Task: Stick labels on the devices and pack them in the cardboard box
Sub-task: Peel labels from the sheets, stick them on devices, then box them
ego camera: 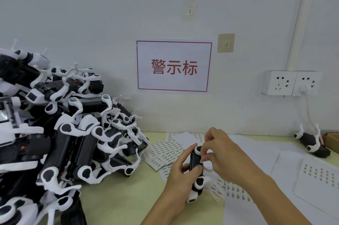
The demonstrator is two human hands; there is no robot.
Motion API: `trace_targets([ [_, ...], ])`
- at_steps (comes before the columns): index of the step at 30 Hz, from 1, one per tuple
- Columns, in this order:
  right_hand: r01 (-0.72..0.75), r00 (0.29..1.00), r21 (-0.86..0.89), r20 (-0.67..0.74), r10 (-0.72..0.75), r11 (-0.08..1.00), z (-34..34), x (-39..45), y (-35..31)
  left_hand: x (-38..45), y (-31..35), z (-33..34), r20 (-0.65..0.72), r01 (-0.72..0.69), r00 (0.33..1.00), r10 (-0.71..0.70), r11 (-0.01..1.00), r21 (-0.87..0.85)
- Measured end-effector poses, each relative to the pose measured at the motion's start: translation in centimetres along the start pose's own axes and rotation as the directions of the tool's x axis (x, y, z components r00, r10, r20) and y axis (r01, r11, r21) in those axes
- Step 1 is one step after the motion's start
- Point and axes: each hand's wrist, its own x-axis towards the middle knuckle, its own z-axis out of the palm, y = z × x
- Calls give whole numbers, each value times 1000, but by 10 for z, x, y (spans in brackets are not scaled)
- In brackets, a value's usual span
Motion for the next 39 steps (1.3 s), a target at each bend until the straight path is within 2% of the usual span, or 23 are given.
trace_targets([
  [24, 8, 999, -46, -48, -10, 999, 4, -1, -4, -1, 3, 4, -23, -43, 999, 42, 999, -26],
  [39, 19, 996, -69, -84, -25, 997, 3, -1, -8, -3, 5, 3, -38, -52, 998, 55, 996, 69],
])
